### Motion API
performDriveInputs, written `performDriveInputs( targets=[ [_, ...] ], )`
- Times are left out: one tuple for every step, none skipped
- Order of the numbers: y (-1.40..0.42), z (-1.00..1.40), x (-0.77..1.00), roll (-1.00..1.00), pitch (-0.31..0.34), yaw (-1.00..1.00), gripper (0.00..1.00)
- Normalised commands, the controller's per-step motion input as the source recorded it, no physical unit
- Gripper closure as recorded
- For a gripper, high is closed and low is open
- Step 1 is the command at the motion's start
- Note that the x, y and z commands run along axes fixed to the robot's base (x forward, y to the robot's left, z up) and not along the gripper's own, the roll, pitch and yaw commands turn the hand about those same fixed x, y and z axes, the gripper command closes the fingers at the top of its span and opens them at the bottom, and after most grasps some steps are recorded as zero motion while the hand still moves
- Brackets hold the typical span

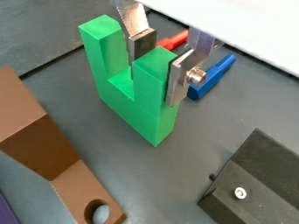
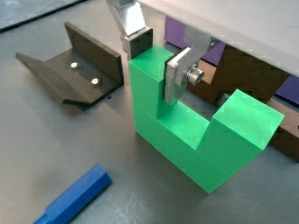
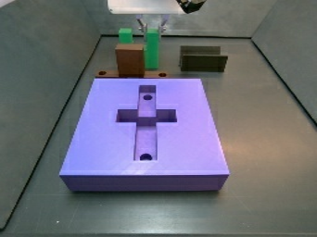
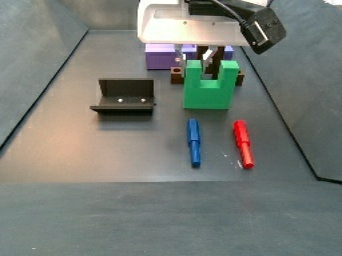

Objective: Pick up the green object. Move up. Move to above the board. Insert the green object.
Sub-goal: Pick up the green object.

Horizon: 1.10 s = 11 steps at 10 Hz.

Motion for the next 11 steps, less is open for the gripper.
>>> performDriveInputs(
  targets=[
    [0.0, 0.0, 0.0, 0.0, 0.0, 0.0, 1.0],
    [0.0, 0.0, 0.0, 0.0, 0.0, 0.0, 1.0],
    [0.0, 0.0, 0.0, 0.0, 0.0, 0.0, 1.0],
    [0.0, 0.0, 0.0, 0.0, 0.0, 0.0, 1.0],
    [0.0, 0.0, 0.0, 0.0, 0.0, 0.0, 1.0],
    [0.0, 0.0, 0.0, 0.0, 0.0, 0.0, 1.0],
    [0.0, 0.0, 0.0, 0.0, 0.0, 0.0, 1.0],
    [0.0, 0.0, 0.0, 0.0, 0.0, 0.0, 1.0],
    [0.0, 0.0, 0.0, 0.0, 0.0, 0.0, 1.0],
    [0.0, 0.0, 0.0, 0.0, 0.0, 0.0, 1.0],
    [0.0, 0.0, 0.0, 0.0, 0.0, 0.0, 1.0]
  ],
)
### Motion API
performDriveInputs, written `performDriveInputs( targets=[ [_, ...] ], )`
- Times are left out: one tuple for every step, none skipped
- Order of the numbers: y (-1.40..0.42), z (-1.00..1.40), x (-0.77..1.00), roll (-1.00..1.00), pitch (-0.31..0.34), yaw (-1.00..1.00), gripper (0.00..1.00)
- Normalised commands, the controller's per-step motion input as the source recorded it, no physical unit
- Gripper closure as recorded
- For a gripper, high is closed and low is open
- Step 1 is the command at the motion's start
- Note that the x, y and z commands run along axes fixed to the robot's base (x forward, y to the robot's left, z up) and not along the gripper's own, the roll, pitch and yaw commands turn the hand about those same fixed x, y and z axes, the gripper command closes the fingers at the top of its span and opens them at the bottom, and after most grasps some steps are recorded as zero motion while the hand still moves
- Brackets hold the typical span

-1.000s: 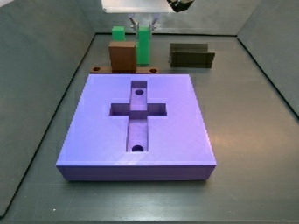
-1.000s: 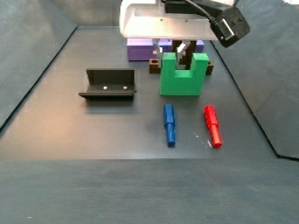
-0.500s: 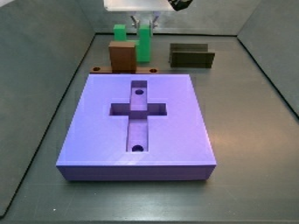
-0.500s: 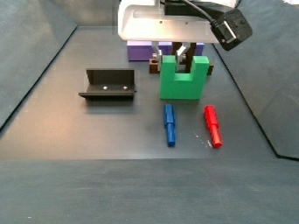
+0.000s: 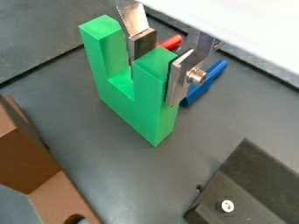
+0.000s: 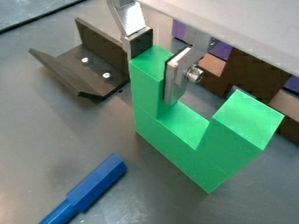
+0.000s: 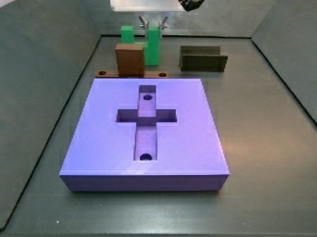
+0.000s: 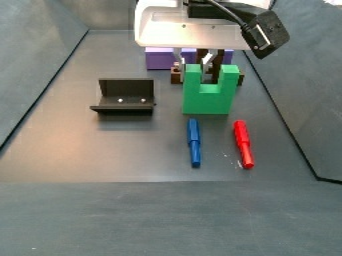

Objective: Pick up the green object. Move up. Move to above the board. Insert the green object.
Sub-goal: Pick up the green object, then move up.

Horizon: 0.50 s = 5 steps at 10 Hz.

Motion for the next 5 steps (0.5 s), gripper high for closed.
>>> performDriveInputs(
  targets=[
    [0.0, 0.0, 0.0, 0.0, 0.0, 0.0, 1.0],
    [0.0, 0.0, 0.0, 0.0, 0.0, 0.0, 1.0],
    [0.0, 0.83, 0.0, 0.0, 0.0, 0.0, 1.0],
    [-0.01, 0.78, -0.05, -0.01, 0.036, 0.05, 1.0],
    [-0.01, 0.66, -0.08, 0.0, 0.064, 0.05, 1.0]
  ],
)
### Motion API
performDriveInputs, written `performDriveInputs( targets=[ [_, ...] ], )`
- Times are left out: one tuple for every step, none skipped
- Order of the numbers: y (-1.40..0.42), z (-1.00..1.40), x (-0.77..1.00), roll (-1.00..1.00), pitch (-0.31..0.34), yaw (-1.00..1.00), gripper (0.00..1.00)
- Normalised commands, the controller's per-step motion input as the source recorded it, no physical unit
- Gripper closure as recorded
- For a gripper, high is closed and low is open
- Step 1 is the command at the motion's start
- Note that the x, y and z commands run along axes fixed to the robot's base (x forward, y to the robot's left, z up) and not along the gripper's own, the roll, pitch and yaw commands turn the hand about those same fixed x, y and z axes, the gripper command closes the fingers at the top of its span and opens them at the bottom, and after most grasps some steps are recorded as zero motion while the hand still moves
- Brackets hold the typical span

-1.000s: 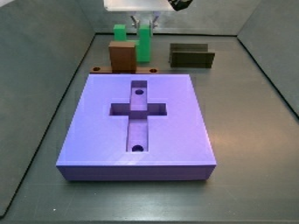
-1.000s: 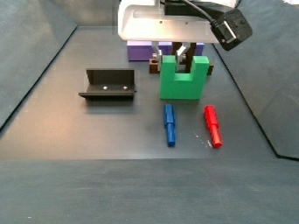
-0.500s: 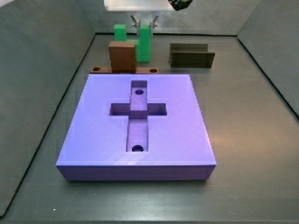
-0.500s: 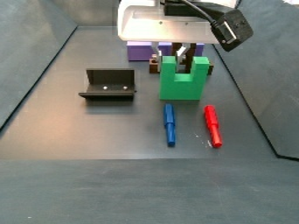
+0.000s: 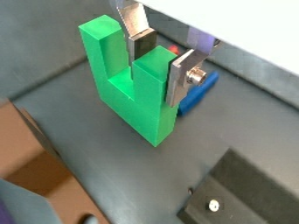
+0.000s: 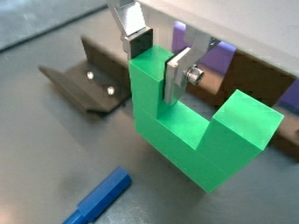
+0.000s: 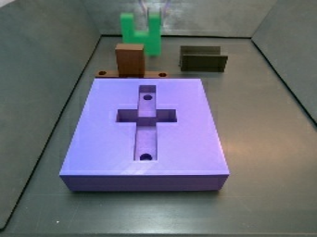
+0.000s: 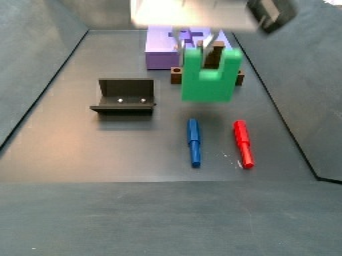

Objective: Pick up the green object. Move up. Move to above the board. Insert the green object.
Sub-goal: Move up, then move to above the board.

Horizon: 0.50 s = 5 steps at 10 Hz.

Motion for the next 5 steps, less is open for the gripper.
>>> performDriveInputs(
  targets=[
    [-0.01, 0.29, -0.03, 0.05, 0.036, 0.04, 1.0],
    [0.0, 1.4, 0.0, 0.0, 0.0, 0.0, 1.0],
    [0.0, 1.4, -0.01, -0.01, 0.03, -0.01, 1.0],
    [0.0, 1.4, -0.03, 0.02, 0.043, -0.01, 1.0],
    [0.0, 1.4, 0.03, 0.01, 0.037, 0.0, 1.0]
  ],
)
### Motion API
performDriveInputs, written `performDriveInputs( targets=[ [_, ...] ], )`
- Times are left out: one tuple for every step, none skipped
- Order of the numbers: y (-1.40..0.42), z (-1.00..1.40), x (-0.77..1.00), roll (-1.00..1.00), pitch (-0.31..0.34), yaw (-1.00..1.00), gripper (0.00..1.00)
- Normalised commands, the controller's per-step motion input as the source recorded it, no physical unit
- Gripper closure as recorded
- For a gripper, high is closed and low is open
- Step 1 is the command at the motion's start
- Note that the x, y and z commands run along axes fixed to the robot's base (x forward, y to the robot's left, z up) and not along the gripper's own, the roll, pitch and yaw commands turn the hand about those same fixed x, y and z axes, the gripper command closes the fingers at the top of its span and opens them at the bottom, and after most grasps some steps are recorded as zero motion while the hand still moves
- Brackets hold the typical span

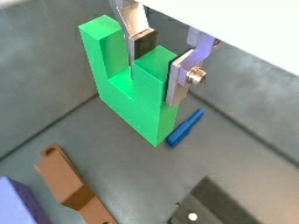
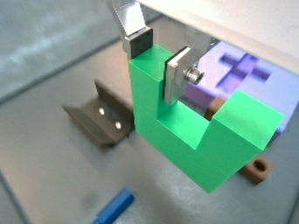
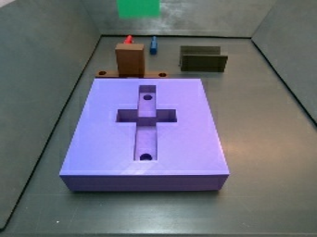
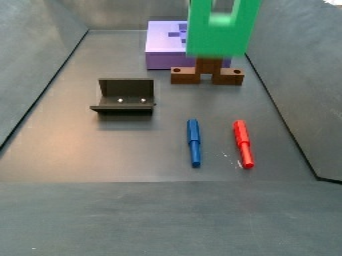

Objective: Pick up the green object. Move up. Move to above the board. Insert the green object.
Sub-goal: Move to above the board.

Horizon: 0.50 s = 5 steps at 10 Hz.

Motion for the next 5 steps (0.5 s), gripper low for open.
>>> performDriveInputs(
  targets=[
    [0.01, 1.4, 0.07, 0.0, 0.08, 0.0, 1.0],
    [0.0, 0.49, 0.02, 0.01, 0.095, 0.0, 1.0],
    [-1.4, 0.21, 0.02, 0.18, 0.409, -0.06, 1.0],
    [-1.4, 0.19, 0.02, 0.18, 0.349, -0.03, 1.0],
    [-1.4, 0.2, 0.03, 0.15, 0.281, -0.02, 1.0]
  ],
)
